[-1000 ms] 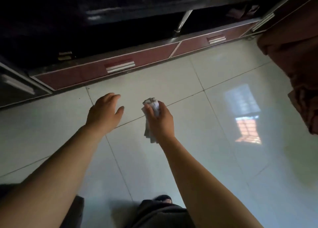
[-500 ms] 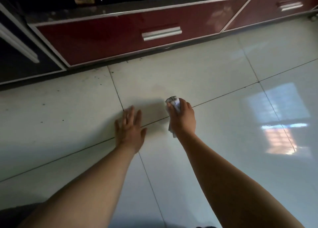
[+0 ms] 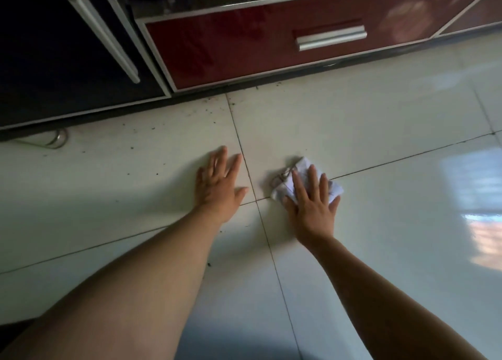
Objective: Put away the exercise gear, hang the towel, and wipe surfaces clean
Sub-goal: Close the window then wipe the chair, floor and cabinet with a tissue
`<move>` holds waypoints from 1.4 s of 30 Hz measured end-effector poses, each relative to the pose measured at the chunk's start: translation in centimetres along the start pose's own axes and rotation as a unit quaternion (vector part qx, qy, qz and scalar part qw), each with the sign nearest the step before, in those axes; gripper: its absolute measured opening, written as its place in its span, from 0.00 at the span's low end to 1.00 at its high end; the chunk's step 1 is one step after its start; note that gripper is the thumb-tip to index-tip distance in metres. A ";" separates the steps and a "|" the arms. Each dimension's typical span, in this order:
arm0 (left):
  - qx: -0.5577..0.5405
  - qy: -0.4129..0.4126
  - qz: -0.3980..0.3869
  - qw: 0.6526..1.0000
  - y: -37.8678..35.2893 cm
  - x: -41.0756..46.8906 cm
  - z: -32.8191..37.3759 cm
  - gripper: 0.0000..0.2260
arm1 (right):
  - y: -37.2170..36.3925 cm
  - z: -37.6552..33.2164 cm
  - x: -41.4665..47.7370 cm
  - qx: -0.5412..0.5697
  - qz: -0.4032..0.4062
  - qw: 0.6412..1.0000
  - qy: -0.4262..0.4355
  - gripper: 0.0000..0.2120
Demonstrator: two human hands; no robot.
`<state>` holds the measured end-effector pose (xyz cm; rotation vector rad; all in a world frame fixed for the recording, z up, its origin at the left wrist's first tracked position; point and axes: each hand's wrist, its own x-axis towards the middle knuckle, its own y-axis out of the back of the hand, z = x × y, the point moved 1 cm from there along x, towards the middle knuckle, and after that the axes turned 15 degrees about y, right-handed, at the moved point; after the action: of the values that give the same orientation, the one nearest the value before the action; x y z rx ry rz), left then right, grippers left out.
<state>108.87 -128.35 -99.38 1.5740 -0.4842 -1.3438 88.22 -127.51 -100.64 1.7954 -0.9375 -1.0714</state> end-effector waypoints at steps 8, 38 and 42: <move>0.007 0.017 -0.006 1.000 -0.2 -2.2 -4.5 0.32 | 1.3 -2.9 5.8 0.023 -0.008 1.000 0.006 0.28; -0.104 0.140 0.057 0.983 -1.8 -5.3 -9.2 0.39 | -0.1 -6.5 6.9 -0.067 -0.021 0.989 0.128 0.29; -0.140 0.247 0.034 0.958 -2.9 -5.5 -10.8 0.47 | -0.5 -9.4 8.2 -0.058 -0.028 0.991 0.118 0.28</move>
<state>116.20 -118.30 -99.86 1.5638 -0.0348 -0.8743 99.87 -132.01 -100.76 1.8142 -0.6719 -0.9040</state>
